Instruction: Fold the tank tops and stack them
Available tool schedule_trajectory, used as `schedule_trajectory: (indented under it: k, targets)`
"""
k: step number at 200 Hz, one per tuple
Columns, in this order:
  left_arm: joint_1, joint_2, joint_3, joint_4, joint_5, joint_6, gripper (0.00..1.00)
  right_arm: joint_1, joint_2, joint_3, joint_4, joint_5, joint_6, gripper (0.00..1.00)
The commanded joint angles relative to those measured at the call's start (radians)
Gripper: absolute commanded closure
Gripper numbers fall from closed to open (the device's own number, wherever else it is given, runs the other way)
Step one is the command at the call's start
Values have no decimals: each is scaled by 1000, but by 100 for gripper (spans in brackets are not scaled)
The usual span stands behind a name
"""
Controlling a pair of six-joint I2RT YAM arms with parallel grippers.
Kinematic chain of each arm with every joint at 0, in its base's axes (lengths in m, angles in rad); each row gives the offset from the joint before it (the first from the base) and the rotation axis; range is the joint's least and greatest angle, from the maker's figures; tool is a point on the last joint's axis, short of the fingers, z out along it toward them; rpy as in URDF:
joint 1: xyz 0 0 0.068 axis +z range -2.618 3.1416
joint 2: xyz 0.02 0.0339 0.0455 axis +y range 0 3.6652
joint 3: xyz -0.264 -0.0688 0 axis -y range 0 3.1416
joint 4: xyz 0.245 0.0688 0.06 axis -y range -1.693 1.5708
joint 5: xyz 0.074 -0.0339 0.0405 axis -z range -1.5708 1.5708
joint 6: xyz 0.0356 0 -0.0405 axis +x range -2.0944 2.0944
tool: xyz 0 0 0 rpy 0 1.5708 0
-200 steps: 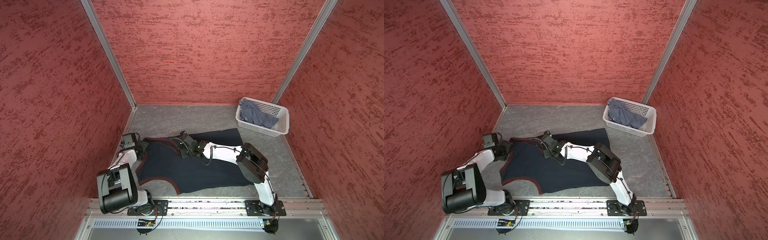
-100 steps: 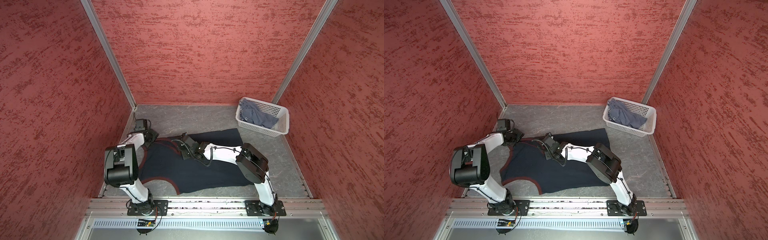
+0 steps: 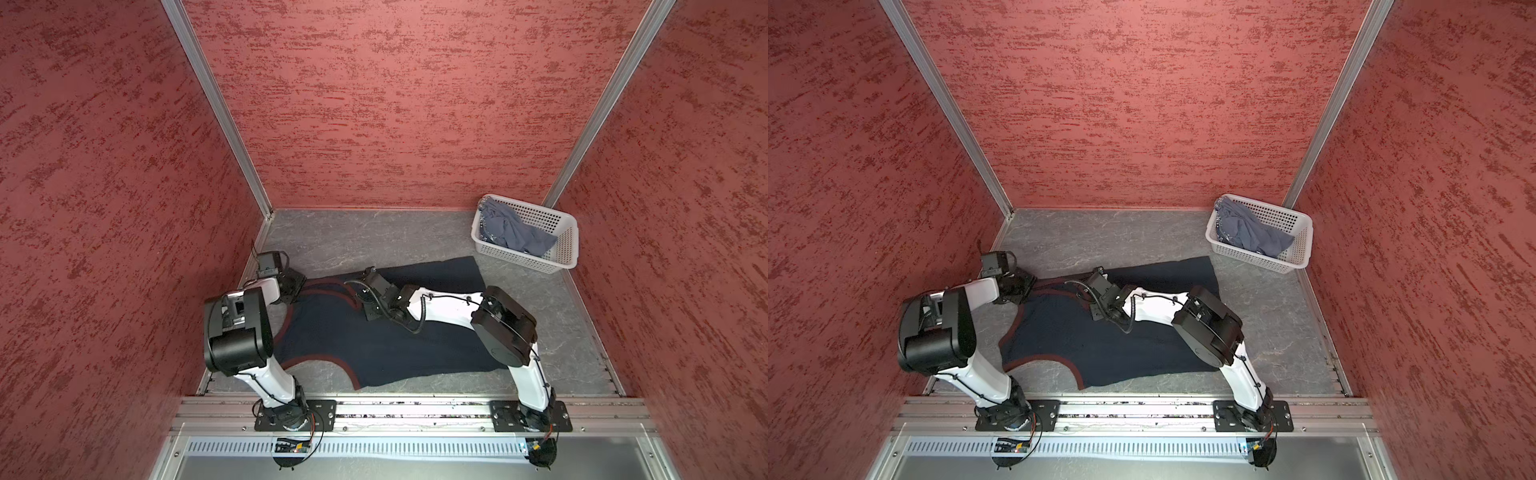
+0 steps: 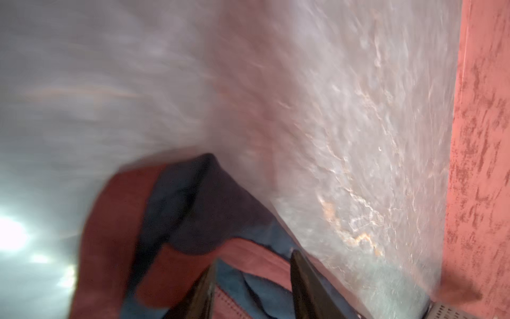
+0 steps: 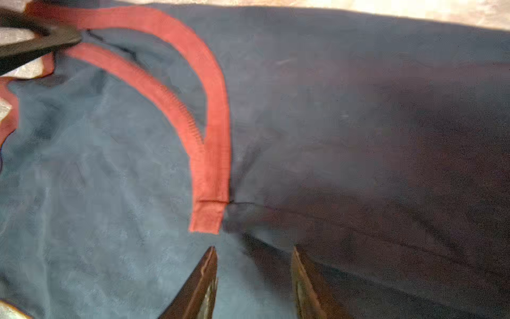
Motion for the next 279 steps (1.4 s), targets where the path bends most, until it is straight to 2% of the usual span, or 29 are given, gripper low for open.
schedule_trajectory:
  k: [1,59,124,155,192,211,246,279]
  targets:
    - [56,-19,-66,32,22,-15,58,-4,-34,7,9,11,8,54]
    - [78,67,5,28,65,23,64,-43,-45,-28,10,2,66,54]
    - [75,201,96,79,97,-7,66,-165,-56,-122,66,-72,103,54]
    - [43,287,194,95,111,-12,66,-233,-17,-115,99,-78,80,54]
    - [27,375,329,68,136,-26,66,-285,30,-27,66,-35,16,54]
    - [42,356,367,22,131,-17,62,-285,-6,-21,56,-55,-10,53]
    - [60,214,418,-135,89,45,37,-272,-149,-125,39,-82,-21,48]
    - [58,83,375,-186,73,59,25,-268,-323,-293,38,-71,-2,44]
